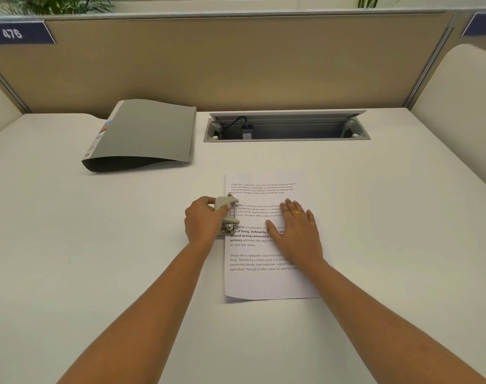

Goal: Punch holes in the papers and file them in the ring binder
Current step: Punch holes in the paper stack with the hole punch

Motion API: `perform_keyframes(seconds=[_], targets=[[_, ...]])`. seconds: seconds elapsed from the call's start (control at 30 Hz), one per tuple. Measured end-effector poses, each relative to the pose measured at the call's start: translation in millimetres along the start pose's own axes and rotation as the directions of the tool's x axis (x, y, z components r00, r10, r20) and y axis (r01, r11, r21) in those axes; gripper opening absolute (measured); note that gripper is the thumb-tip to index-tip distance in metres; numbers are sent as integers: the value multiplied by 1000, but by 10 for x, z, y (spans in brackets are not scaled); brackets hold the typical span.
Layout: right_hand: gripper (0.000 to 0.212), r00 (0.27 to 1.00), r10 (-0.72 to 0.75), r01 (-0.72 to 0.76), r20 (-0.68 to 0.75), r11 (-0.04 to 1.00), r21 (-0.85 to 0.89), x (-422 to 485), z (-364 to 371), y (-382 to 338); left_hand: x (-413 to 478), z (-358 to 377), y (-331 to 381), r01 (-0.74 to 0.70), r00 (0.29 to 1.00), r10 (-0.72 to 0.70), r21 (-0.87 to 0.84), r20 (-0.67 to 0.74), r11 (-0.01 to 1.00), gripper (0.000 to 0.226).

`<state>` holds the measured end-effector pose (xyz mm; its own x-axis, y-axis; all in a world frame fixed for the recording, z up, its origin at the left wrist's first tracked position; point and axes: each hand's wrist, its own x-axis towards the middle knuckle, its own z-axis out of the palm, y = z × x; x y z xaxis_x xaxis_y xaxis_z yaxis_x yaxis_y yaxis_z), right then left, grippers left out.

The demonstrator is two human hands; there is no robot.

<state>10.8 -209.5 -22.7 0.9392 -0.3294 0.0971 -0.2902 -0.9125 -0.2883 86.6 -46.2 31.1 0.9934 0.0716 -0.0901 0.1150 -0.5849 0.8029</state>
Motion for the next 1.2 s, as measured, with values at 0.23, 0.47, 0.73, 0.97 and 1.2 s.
perform_keyframes(seconds=[0.23, 0.47, 0.73, 0.97, 1.2], targets=[[80, 1000, 2, -2, 22, 1000, -2, -1, -6, 4, 51, -70, -46, 15, 1000, -16, -18, -13, 1000, 30], [78, 1000, 2, -2, 17, 1000, 4, -2, -2, 7, 128, -236, -144, 43, 998, -42, 18, -54, 999, 30], [80, 1000, 7, -7, 16, 1000, 8, 0, -2, 8, 181, -388, -202, 80, 994, -72, 96, -77, 992, 37], [79, 1000, 10, -10, 19, 1000, 6, 3, -5, 4, 5, -288, -95, -214, 947, 264, 252, -183, 944, 37], [89, 1000, 16, -16, 11, 1000, 11, 0, -15, -3, -282, 99, 96, -206, 946, 177, 82, 271, 975, 56]])
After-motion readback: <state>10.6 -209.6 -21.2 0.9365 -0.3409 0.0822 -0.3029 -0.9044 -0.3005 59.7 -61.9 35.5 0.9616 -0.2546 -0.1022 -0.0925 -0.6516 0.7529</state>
